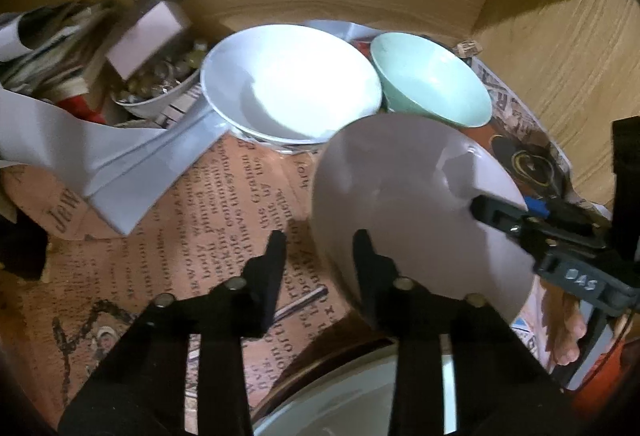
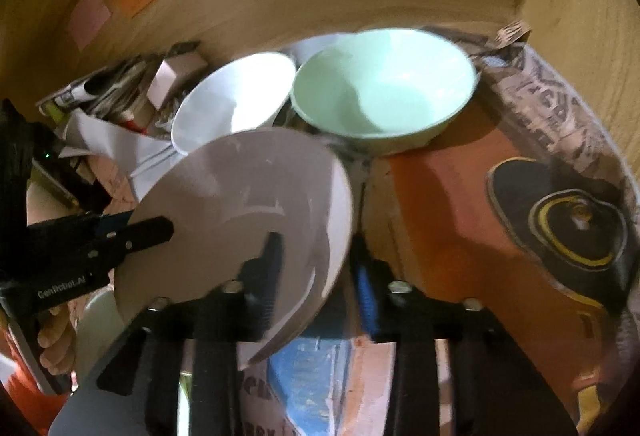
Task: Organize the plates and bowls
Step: 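Grip the pale pink bowl rim between both tools, then lift the pale pink bowl with both tools over the plate stack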
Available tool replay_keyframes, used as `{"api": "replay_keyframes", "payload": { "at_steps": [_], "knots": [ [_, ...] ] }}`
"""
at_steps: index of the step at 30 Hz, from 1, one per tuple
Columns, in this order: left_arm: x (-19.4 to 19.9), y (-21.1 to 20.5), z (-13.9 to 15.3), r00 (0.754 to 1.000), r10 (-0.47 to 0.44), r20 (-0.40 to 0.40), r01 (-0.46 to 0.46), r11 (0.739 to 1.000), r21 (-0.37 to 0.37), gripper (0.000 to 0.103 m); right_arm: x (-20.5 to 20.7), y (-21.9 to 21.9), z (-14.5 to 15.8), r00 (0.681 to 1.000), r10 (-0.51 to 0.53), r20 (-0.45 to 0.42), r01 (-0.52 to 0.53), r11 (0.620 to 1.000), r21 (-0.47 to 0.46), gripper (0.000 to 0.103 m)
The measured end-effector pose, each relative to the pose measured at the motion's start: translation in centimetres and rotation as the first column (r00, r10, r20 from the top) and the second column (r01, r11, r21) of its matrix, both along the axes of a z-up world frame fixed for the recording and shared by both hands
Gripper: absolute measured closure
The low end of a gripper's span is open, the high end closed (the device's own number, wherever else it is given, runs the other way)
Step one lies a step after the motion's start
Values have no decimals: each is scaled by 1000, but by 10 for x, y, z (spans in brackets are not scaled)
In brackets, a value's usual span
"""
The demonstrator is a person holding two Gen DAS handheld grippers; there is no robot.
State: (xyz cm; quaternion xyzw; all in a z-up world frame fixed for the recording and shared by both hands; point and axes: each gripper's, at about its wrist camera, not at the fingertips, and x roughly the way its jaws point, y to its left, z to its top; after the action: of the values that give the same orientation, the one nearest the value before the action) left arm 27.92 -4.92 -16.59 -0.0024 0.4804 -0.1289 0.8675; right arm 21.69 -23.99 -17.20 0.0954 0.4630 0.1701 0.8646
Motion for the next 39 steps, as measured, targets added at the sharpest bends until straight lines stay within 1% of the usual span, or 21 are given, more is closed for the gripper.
{"api": "replay_keyframes", "payload": {
  "at_steps": [1, 2, 5, 10, 15, 24, 27, 33, 39],
  "knots": [
    [0, -1, 0, 1000, -8, -3, 8, 1000, -7, 78, 1, 1, -1, 1000, -3, -4, 3, 1000, -1, 82],
    [-1, -3, 0, 1000, -23, -5, 23, 1000, -13, 84, 1, 0, -2, 1000, -10, -2, 10, 1000, -3, 83],
    [-2, -8, 0, 1000, -20, 9, 19, 1000, 19, 85, 2, -2, -2, 1000, -21, -7, 21, 1000, 9, 84],
    [-2, -10, 2, 1000, -14, 11, 14, 999, 39, 85, 0, -3, 4, 999, -38, 4, 38, 999, 15, 85],
    [-9, -9, 8, 1000, -13, 27, 12, 999, 29, 85, -7, -5, 17, 998, -53, 38, 52, 998, 24, 84],
    [-35, 0, 39, 991, -2, 135, 2, 1000, 0, 85, -24, 1, 50, 990, -59, 125, 54, 998, 40, 84],
    [-46, 5, 47, 985, -1, 170, 0, 1000, 5, 85, -31, 9, 59, 987, -50, 155, 45, 998, 33, 84],
    [-62, 20, 58, 979, 25, 202, -24, 1000, -7, 85, -44, 24, 70, 981, -22, 192, 17, 1000, 25, 84],
    [-84, 45, 67, 970, 61, 235, -58, 998, -22, 85, -52, 46, 75, 978, 14, 206, -19, 1000, 22, 84]
  ]
}}
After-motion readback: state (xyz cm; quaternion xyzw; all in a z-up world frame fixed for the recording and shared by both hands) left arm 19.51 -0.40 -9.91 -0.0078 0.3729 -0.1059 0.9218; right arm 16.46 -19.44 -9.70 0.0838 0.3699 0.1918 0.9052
